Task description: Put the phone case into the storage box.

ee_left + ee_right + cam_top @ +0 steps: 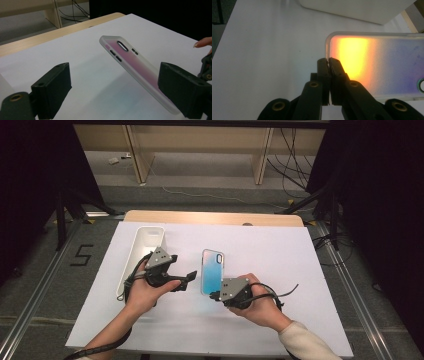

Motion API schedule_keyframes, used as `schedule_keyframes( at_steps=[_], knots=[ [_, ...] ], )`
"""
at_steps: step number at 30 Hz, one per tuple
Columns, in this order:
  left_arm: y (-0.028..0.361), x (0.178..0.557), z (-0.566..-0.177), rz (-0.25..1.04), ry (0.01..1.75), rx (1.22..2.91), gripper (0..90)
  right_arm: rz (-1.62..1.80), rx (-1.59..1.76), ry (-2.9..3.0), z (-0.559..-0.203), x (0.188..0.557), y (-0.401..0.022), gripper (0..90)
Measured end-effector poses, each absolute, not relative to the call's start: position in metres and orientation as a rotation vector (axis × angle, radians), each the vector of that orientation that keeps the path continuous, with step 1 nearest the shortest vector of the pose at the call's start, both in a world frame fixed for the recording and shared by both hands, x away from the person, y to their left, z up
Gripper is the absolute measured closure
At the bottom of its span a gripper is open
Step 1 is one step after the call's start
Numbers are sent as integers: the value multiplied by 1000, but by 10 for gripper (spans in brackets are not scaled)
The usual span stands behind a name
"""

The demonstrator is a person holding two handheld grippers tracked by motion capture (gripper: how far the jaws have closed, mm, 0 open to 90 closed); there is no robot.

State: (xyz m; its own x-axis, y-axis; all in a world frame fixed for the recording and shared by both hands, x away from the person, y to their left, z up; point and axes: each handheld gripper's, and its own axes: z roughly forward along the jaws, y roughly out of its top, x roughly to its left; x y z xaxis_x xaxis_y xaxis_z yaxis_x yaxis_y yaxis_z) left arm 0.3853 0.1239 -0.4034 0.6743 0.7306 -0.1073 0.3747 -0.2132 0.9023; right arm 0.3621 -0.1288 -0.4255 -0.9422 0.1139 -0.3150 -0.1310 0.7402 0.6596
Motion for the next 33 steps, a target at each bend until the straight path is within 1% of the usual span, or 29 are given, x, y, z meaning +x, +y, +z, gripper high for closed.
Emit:
schedule_keyframes(
  at_steps=[18, 33],
  knots=[
    [107, 405, -400, 380, 898, 1822, 151, 1037, -32, 2606, -427, 360, -124, 888],
    [105, 413, -404, 344, 938, 1815, 178, 1051, -58, 2607, -427, 358, -120, 887]
  ],
)
